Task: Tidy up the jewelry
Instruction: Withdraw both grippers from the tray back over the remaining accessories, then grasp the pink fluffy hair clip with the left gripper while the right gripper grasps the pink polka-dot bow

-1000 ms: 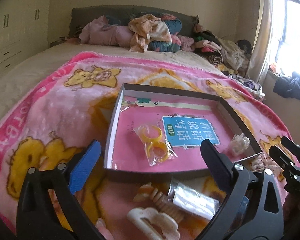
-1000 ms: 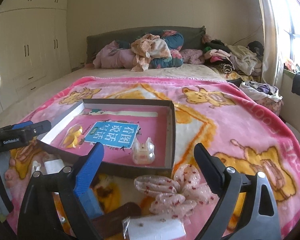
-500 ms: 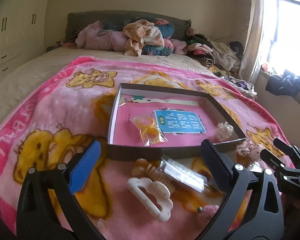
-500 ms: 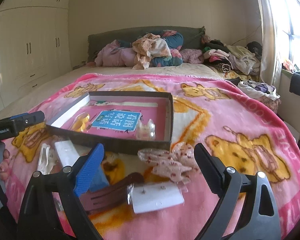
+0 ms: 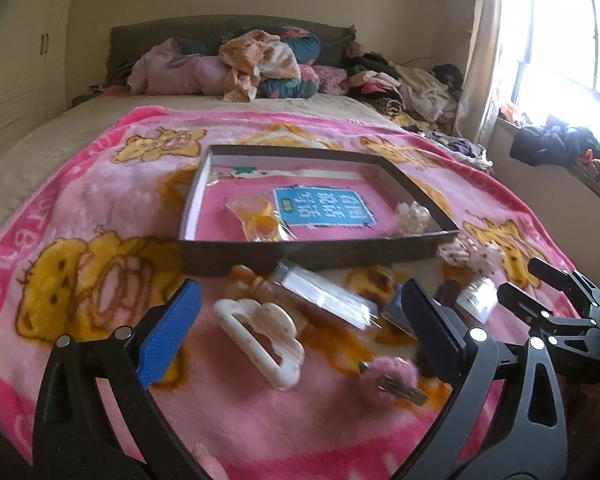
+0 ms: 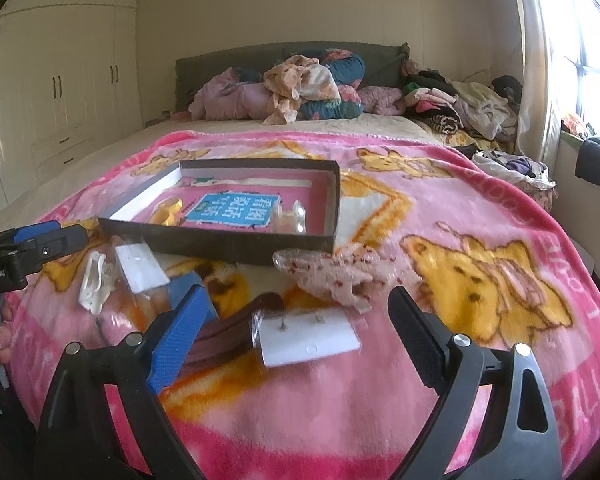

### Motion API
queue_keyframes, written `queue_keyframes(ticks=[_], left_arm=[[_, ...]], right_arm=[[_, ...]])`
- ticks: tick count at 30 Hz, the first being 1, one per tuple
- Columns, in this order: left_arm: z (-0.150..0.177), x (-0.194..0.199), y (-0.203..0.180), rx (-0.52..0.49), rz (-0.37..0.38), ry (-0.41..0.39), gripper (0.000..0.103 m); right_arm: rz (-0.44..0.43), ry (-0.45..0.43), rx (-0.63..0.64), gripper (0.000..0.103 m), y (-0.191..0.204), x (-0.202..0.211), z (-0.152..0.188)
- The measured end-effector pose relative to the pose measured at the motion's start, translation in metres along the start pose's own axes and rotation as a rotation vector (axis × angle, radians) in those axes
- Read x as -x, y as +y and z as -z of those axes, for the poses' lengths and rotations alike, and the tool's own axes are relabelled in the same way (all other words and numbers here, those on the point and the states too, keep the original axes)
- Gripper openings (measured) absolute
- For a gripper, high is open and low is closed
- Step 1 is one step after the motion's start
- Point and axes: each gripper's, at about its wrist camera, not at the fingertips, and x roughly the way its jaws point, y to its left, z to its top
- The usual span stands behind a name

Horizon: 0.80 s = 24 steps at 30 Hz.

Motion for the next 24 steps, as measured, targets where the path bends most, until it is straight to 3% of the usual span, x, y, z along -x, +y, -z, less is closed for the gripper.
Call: queue_keyframes(ticks=[14,24], left_arm=[[0.031,-0.005,-0.041,-0.106,0.085,0.064,0.091],[0.049,-0.021,-0.057,-0.172,0.093,0.107,0.091]], right_arm=[[0.037,0.018,-0.052,0.089,-0.018,0.012,0.013],[0.059,0.035,-0.082,0.089,-0.032,-0.003,0.015]])
